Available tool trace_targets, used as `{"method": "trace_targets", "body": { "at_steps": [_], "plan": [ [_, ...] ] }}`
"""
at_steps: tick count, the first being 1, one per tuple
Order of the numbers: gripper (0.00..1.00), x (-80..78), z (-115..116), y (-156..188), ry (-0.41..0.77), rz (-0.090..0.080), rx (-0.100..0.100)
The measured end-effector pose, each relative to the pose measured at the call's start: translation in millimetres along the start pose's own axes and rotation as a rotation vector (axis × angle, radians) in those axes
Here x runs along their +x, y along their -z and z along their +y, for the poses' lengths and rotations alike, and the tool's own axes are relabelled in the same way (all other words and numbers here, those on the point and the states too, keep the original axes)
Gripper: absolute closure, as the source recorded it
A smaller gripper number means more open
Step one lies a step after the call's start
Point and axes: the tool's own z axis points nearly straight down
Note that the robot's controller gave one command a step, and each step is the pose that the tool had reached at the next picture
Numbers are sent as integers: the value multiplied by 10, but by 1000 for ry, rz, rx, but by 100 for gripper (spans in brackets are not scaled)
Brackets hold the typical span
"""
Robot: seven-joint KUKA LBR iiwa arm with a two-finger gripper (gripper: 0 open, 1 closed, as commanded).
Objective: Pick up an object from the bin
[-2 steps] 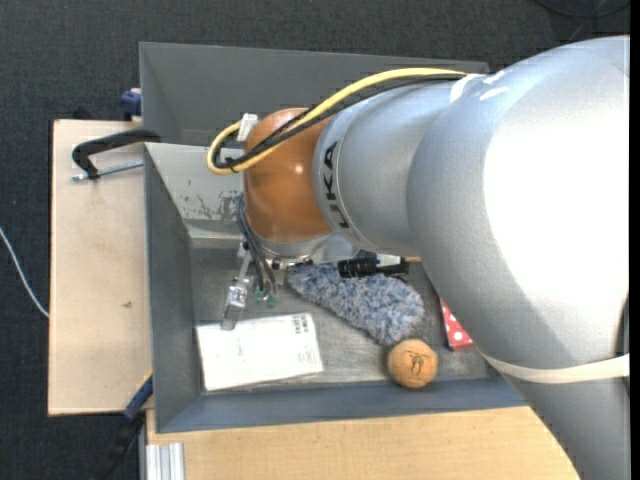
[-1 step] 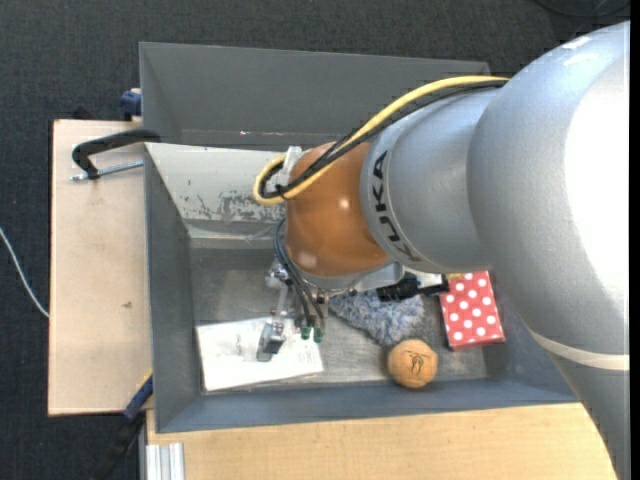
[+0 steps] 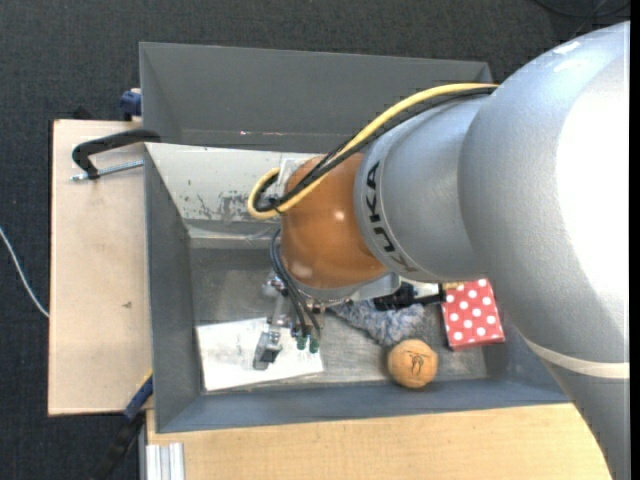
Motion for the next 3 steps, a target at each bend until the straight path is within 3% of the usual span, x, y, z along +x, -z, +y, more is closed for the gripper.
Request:
{"method": "trace_targets", "body": {
  "at_steps": [1,2,3],
  "plan": [
    [100,6,447,-264,0,-15,-11],
    [100,6,447,-264,1,-15,-11],
    [100,-26,371,-266,133,-14,-15]
  ]
}}
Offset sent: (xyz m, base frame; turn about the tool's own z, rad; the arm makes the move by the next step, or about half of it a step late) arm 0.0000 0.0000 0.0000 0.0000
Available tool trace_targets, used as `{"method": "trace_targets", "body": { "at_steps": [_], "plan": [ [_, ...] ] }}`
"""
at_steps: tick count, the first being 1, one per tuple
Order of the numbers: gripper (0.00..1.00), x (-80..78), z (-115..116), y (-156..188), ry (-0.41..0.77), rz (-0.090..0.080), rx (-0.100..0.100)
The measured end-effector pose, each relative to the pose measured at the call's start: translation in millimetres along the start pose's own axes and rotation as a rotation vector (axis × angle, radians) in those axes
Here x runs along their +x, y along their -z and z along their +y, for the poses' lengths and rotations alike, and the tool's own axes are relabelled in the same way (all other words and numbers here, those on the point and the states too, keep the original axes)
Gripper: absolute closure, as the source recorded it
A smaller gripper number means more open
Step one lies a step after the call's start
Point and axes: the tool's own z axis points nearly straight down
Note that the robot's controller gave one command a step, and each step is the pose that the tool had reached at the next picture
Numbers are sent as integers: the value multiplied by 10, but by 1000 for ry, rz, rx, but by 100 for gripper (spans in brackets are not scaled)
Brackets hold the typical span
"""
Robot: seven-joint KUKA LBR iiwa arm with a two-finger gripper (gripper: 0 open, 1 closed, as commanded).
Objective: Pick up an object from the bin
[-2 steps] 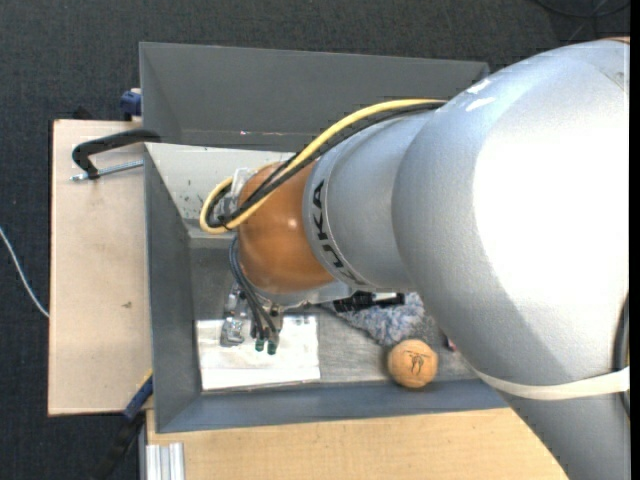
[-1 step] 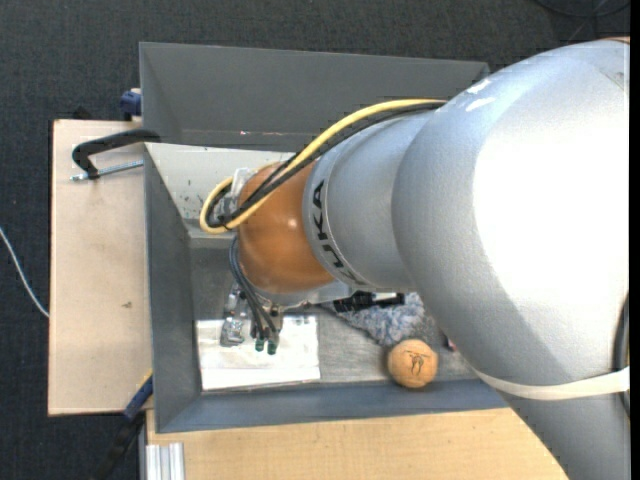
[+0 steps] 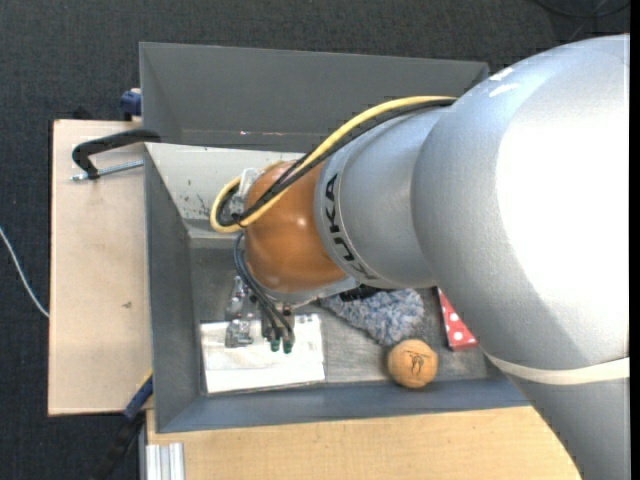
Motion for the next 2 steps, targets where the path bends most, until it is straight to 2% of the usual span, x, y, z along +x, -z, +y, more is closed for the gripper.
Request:
{"method": "trace_targets", "body": {
  "at_steps": [1,2],
  "plan": [
    [100,-221,-47,34,171,15,9],
    [100,-248,-28,1493,207,13,9]
  ]
}}
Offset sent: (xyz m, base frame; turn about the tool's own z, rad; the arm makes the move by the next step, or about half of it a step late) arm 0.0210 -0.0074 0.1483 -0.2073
